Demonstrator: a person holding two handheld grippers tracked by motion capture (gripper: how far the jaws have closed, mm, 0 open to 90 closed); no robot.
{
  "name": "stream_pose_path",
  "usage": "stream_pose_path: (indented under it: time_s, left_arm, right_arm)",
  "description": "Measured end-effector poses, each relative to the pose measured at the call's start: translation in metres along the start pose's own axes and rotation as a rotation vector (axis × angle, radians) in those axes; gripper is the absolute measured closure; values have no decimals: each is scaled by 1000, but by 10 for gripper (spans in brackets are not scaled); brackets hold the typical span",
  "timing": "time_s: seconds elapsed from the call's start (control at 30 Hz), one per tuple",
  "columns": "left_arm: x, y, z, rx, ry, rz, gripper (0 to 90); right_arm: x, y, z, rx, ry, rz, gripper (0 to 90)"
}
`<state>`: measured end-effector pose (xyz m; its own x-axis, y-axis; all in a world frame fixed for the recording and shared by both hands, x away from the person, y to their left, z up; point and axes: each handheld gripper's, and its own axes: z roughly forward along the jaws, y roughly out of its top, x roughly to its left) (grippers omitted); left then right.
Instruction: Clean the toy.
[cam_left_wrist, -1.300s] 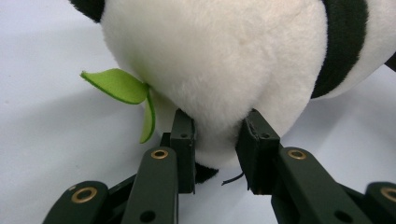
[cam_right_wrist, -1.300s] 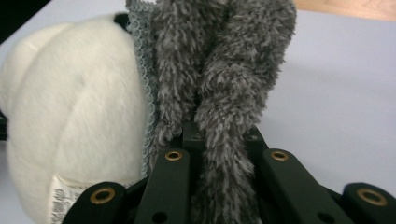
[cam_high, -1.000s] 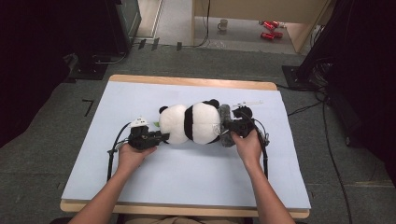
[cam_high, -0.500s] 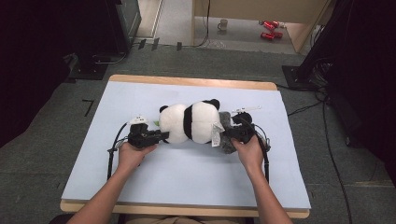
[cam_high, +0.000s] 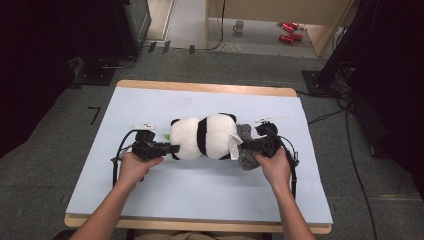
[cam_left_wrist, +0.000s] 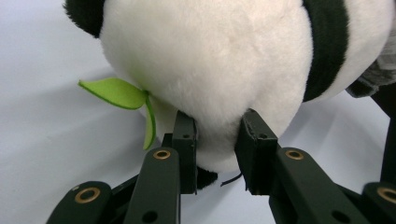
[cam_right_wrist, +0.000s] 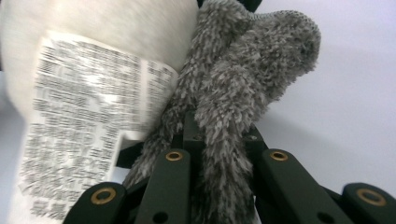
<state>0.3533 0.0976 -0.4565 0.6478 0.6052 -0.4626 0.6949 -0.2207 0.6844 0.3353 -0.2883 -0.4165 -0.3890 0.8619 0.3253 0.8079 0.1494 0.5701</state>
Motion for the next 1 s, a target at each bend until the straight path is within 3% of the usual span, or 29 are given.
stream_pose_path:
  time_s: [0.27,0.47,0.6,0.77,1.0]
  left_arm:
    - [-1,-1,2,-16,17,57,658]
    - [-5,-3,-3,-40,60,138,541]
    - [-8,-6,-12,-74,87,217,466]
    - [-7,-10,-22,-76,84,223,429]
    - [-11,-16,-20,-69,77,239,425]
  right_arm:
    - [-9,-2,4,1,-26,16,796]
    - [-12,5,-25,-99,-42,20,794]
    - [-4,10,-39,-148,-32,-4,794]
    - [14,14,-44,-164,-6,-49,794]
    - [29,17,-54,-183,31,-91,793]
